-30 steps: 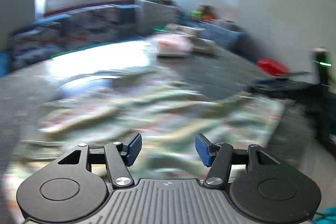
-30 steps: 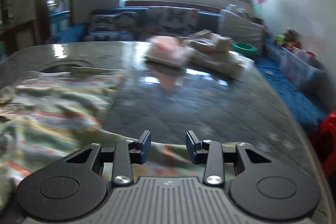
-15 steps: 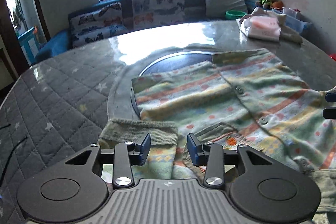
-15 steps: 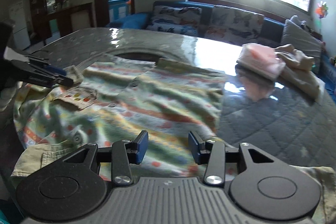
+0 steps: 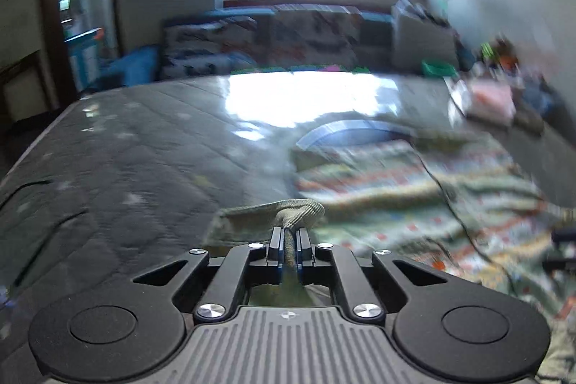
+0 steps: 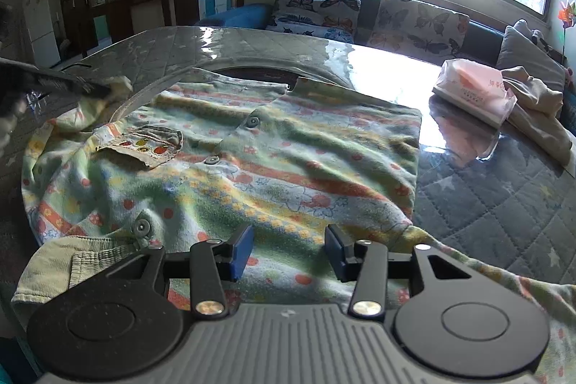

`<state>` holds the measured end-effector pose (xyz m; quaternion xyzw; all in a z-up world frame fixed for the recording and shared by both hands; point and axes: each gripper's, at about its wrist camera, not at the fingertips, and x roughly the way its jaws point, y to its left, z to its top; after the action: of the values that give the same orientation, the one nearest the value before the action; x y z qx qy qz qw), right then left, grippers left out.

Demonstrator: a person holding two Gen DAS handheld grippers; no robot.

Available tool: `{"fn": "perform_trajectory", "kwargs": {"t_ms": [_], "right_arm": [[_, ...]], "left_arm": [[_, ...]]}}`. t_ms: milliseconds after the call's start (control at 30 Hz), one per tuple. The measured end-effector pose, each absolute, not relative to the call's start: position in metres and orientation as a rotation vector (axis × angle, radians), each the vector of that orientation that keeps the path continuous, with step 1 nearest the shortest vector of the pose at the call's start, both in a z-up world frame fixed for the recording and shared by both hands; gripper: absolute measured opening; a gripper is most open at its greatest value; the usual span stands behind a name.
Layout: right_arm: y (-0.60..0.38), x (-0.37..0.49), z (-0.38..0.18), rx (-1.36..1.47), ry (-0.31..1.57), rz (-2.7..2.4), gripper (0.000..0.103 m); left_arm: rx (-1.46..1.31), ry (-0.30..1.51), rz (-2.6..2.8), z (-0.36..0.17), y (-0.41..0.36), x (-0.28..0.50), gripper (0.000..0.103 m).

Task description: Fold clothes

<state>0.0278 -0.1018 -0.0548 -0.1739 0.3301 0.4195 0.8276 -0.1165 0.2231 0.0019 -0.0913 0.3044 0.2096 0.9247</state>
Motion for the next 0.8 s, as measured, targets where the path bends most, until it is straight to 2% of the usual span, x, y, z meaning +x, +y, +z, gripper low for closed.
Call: {"fn": "perform_trajectory", "kwargs": {"t_ms": [300, 600, 667, 700, 800], "right_arm": [[-0.106, 0.025, -0.056, -0.381, 0.698, 0.884, 0.050], [-0.099, 0.024, -0.053, -0.418, 0.698, 0.888, 0.053], [-0.099, 0.023, -0.052, -0.424, 0.696, 0.889, 0.054], [-0.099, 0.023, -0.051, -0.427, 0.695, 0.890, 0.054], [-0.100, 0.021, -0.049, -0.437, 0.692, 0.891, 0.054]], "left_arm": [[-0.298, 0.392, 0.603, 0.033, 0.250, -0.227, 0.006], [-0.311, 0.602, 0.750, -0.026, 0.267, -0.250, 0.006], [-0.310, 0.616, 0.764, -0.031, 0.265, -0.252, 0.008], [-0.314, 0.613, 0.786, -0.030, 0.266, -0.255, 0.012], [-0.330, 0.599, 0.856, -0.024, 0.273, -0.264, 0.013]]}}
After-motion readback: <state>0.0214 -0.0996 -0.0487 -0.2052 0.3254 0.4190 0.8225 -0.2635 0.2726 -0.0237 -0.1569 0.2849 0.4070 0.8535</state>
